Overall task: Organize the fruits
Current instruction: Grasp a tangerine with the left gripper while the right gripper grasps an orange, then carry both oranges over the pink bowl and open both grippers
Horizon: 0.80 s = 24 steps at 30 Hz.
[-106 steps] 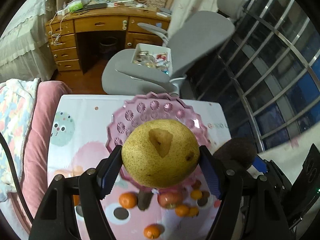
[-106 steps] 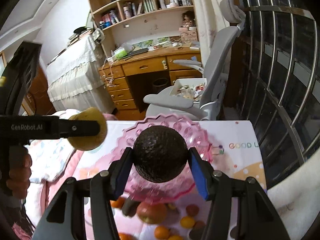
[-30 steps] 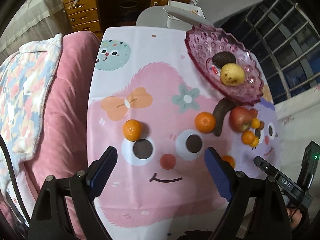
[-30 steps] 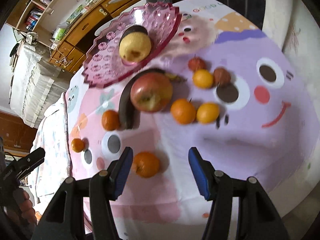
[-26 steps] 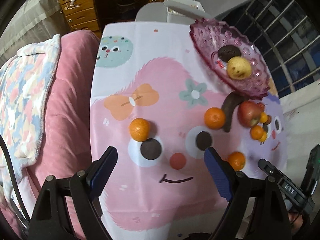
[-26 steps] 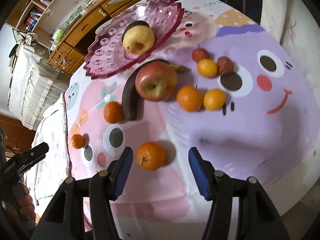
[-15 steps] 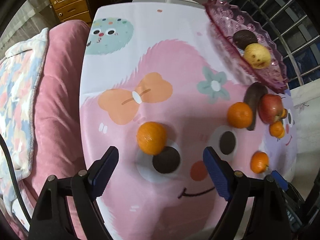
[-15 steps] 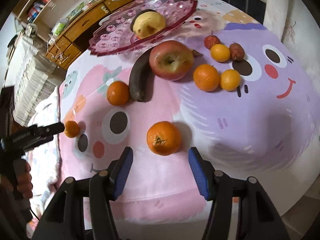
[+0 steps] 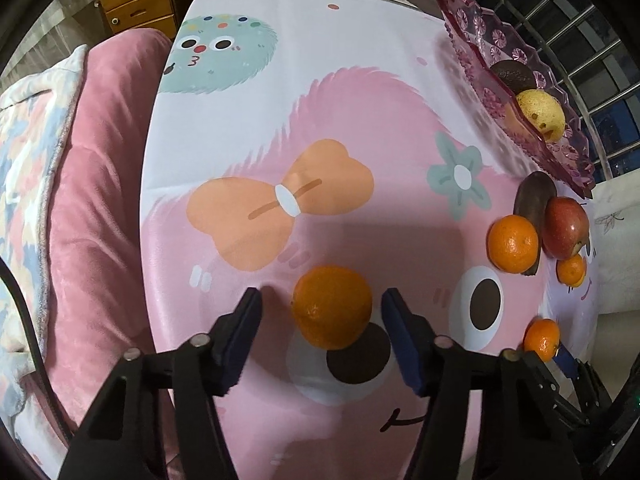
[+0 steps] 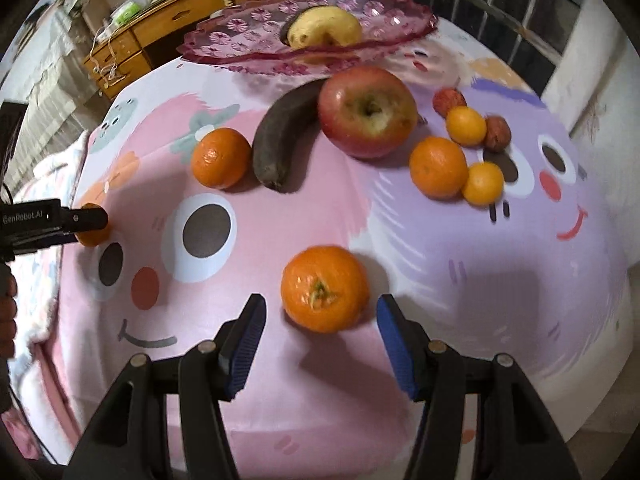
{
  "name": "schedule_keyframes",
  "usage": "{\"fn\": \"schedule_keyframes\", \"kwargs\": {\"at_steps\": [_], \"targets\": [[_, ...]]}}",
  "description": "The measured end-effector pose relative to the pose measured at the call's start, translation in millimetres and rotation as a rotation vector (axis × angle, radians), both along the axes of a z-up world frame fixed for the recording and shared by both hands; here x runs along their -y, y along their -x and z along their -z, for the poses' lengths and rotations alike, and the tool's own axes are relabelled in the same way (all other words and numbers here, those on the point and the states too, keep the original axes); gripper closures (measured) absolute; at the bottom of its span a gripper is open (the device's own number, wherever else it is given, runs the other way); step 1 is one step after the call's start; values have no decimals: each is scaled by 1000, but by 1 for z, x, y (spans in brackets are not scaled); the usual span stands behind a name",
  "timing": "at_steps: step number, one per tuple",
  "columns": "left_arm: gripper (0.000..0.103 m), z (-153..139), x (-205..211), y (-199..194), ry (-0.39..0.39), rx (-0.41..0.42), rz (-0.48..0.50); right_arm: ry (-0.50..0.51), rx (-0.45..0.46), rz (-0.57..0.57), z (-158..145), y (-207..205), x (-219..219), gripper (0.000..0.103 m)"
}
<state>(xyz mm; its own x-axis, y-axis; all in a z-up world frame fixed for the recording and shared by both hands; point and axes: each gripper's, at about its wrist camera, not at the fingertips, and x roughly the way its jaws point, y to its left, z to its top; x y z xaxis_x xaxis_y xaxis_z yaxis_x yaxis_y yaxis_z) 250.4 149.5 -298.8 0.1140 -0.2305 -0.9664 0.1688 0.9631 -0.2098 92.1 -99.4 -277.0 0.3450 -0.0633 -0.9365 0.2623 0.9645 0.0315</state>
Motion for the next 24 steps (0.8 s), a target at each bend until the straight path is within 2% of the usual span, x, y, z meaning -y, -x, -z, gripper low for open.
{"fn": "schedule_keyframes", "kwargs": {"at_steps": [4, 7, 12, 17, 24], "targets": [[61, 3, 2, 0, 7, -17, 3, 54, -4, -30, -2, -6, -5, 56], [67, 3, 4, 0, 9, -17, -4, 55, -9, -38, -3, -7, -4, 57], [68, 0, 3, 3, 12, -20, -29, 30, -20, -64, -3, -8, 0, 57], [68, -16, 4, 8, 17, 6, -56, 2, -33, -101, -5, -8, 2, 58], [68, -49, 19, 15, 24, 57, -82, -43, 21, -239, -25, -8, 0, 58]]}}
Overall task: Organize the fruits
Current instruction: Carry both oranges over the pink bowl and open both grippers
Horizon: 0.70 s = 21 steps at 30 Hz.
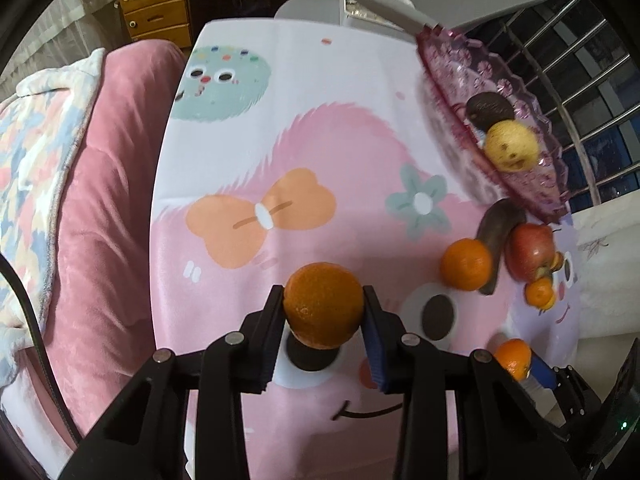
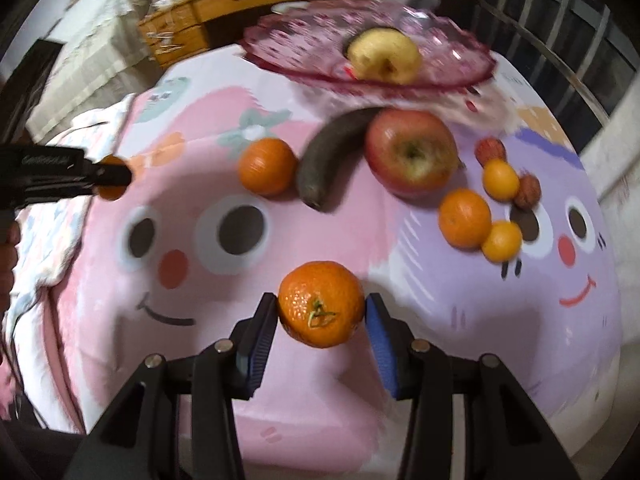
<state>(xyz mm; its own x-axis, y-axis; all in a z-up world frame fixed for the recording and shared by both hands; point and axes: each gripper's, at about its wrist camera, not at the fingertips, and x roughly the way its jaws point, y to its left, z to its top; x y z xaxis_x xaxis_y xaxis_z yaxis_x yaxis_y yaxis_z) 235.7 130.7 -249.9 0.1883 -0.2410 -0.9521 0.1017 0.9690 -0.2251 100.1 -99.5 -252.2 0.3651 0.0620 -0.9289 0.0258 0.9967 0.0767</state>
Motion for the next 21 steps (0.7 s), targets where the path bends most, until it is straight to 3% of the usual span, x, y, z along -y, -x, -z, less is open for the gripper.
{"fn": "schedule_keyframes", "kwargs": {"at_steps": [11, 21], "targets": [[68, -58, 45, -4, 40, 108, -28, -57, 151, -208, -59, -19, 12, 58], [68, -88, 89, -37, 44, 215, -35, -87, 268, -273, -94, -53, 43, 58]]}}
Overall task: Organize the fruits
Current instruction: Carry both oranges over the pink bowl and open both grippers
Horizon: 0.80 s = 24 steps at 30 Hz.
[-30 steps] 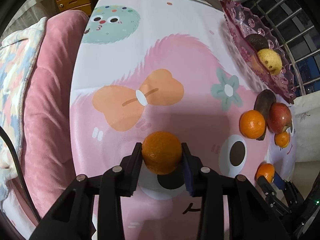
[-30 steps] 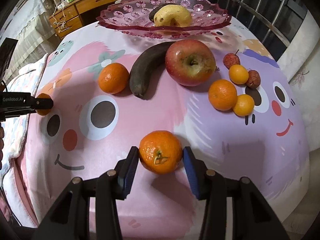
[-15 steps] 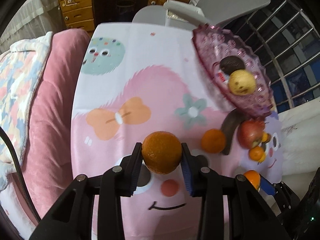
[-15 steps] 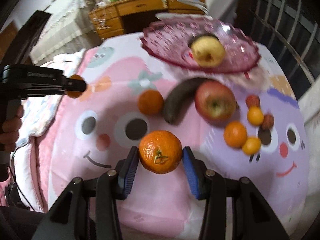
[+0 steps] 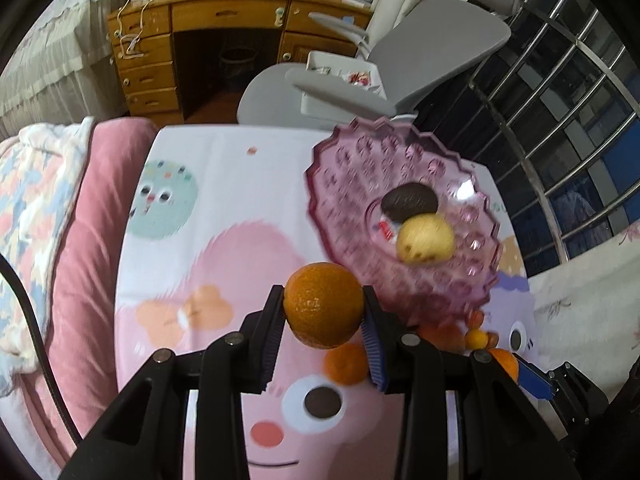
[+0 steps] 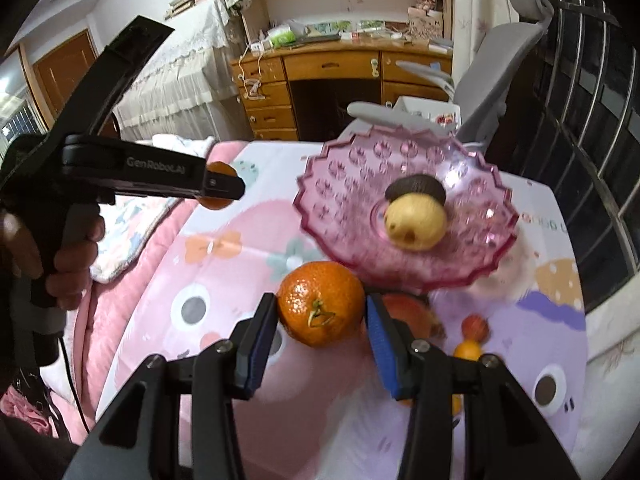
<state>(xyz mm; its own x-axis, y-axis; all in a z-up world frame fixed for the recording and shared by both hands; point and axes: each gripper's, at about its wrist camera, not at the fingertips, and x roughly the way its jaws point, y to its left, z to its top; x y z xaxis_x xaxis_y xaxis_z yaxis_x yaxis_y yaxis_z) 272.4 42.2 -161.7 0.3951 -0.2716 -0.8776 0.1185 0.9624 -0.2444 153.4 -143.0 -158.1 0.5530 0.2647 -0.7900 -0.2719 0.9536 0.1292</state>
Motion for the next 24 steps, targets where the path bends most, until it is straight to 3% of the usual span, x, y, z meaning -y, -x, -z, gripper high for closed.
{"fn": "schedule_keyframes", "kwargs": {"at_steps": [10, 21, 23, 24], "targets": [[68, 5, 45, -50, -9, 44, 27, -28, 42, 18, 8, -41, 28, 58], [67, 26, 67, -67, -17, -16, 49, -43, -24, 60, 31, -72, 47, 57], [55, 23, 67, -66, -16, -15, 45, -42, -34, 67, 33, -74, 46, 56], [43, 20, 66, -64, -11, -8, 41, -41, -41, 72, 34, -76, 46, 55]]}}
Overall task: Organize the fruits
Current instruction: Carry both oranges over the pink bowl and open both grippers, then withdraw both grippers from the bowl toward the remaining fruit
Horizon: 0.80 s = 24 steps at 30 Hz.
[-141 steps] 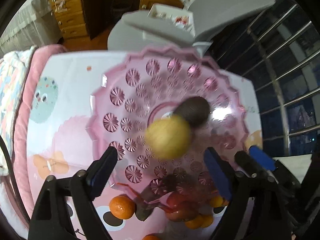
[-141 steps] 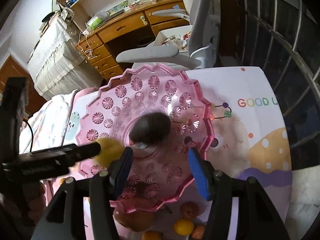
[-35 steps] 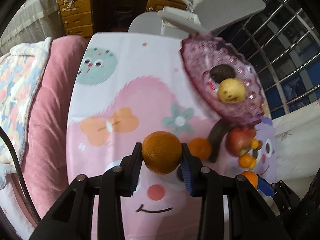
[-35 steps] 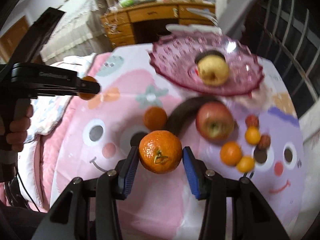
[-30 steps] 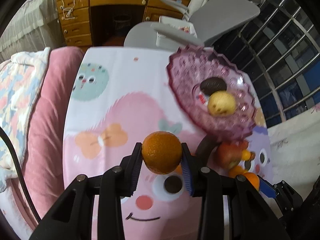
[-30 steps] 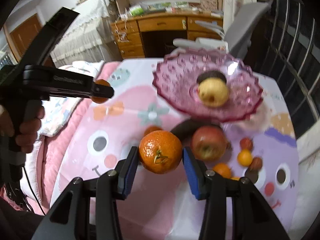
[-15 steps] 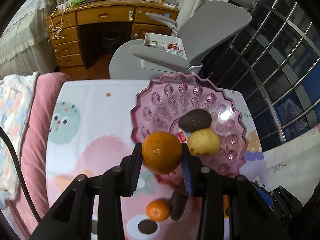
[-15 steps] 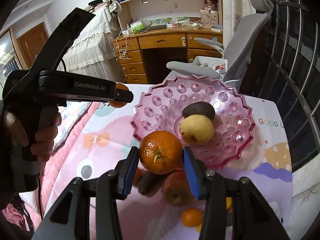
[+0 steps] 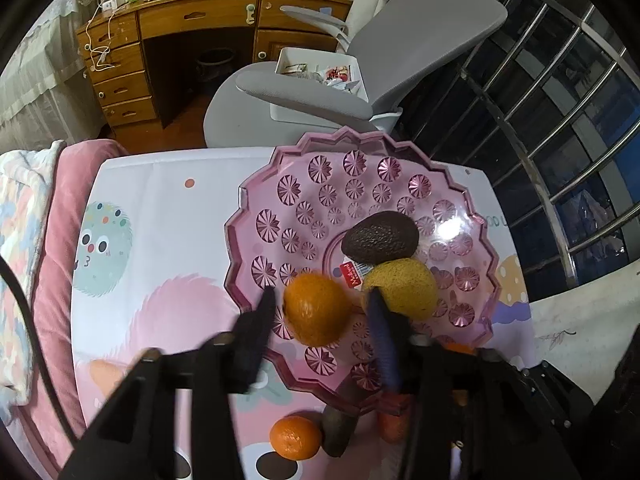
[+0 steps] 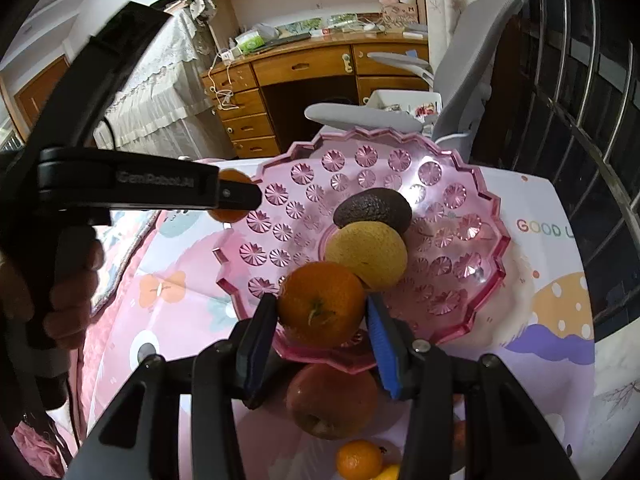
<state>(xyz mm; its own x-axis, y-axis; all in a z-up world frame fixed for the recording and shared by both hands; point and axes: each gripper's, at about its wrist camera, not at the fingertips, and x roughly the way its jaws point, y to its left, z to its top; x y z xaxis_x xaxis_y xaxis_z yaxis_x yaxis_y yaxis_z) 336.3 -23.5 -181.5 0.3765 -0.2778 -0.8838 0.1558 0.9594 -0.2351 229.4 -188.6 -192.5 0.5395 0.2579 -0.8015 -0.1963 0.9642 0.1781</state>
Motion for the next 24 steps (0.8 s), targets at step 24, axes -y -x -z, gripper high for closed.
{"fn": "schedule_keyframes", "kwargs": {"at_steps": [24], "targets": [[31, -25, -37, 79, -14, -50, -184, -13, 74, 61, -46, 53, 62, 47]]}}
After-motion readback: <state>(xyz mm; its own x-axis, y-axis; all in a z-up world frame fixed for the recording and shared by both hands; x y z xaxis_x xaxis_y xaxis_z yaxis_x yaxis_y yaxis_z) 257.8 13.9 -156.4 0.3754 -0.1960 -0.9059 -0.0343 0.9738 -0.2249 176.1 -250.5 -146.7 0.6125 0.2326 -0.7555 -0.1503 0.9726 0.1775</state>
